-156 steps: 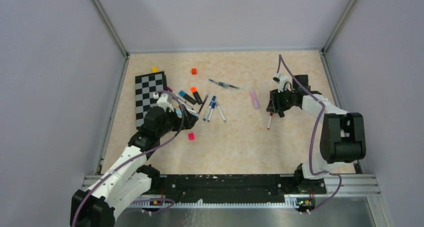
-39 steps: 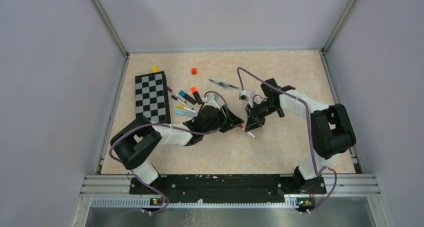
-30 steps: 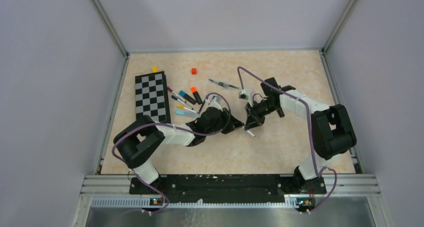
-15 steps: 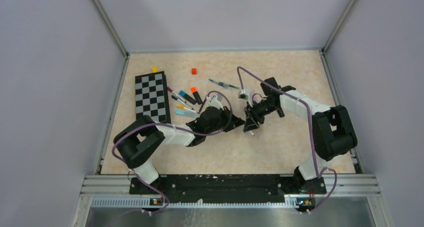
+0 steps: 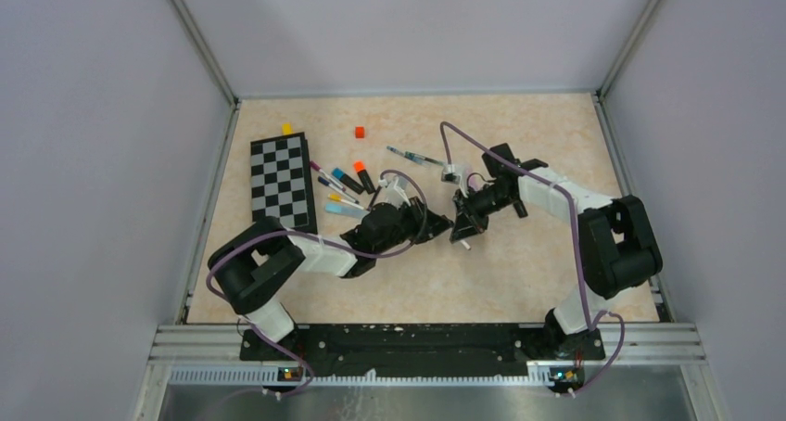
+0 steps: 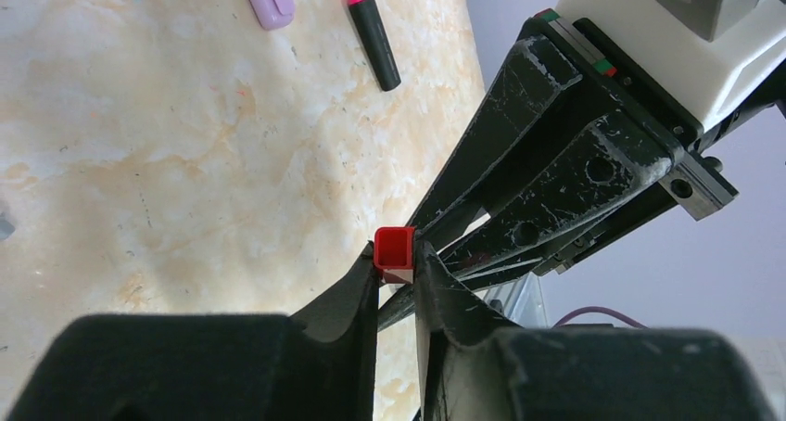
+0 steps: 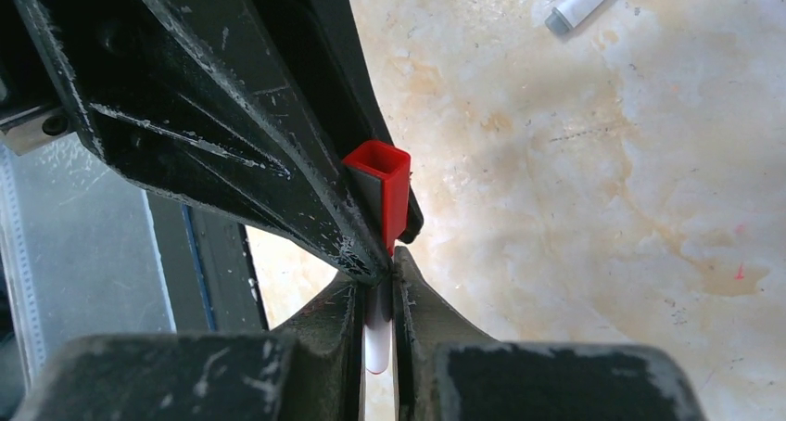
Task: Open the pen caps
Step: Pick up the pen from the center of the board.
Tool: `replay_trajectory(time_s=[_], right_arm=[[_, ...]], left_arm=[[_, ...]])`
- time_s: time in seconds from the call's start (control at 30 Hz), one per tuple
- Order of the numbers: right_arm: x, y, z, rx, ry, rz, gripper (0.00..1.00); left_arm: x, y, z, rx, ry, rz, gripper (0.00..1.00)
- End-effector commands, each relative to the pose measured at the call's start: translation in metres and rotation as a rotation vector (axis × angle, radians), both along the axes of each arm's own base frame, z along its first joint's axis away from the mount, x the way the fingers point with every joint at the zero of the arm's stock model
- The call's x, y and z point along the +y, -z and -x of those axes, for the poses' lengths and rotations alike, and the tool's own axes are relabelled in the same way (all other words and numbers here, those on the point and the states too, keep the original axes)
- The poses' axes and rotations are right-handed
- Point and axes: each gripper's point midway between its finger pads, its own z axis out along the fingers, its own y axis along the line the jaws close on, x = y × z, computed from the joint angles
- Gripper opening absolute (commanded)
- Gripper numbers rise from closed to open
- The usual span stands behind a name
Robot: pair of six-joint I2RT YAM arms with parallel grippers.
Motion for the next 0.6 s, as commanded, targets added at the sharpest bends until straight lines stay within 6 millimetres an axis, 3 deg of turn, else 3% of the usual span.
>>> replay_trajectory(time_s=[0.0,0.13,0.33,0.4,0.53,0.57], right_arm=[[0.0079,-0.0162,-0.0010,-0.043,-0.020,-0.042,0.00],[0.0082,-0.0163,-0.0002,-0.041,-0.023,-0.044,0.00],[0.0091,-0.0171,0.0003,-0.042,-0.028,-0.049,0.00],[0.0087,-0.0169,-0.0002,-0.043,-0.026,-0.047,0.00],[0.0079,-0.0144,0.0001,-0.048,-0.028,-0.034,0.00],[0.0080,-0.0135,0.0003,-0.050,-0.030,-0.030,0.00]], left_arm=[[0.0029,-0.0424,-0.0051,-0.113,-0.029,0.096,0.27],[0.0020,-0.0400,-0.0046,-0.095,-0.027,0.098,0.34],[-0.0030,-0.0361,-0.0051,-0.073,-0.017,0.097,0.33],[-0.0052,-0.0355,-0.0052,-0.068,-0.009,0.098,0.29],[-0.0065,-0.0359,-0.0051,-0.069,-0.004,0.102,0.00],[-0.0057,-0.0372,-0.0059,-0.071,-0.010,0.103,0.00]])
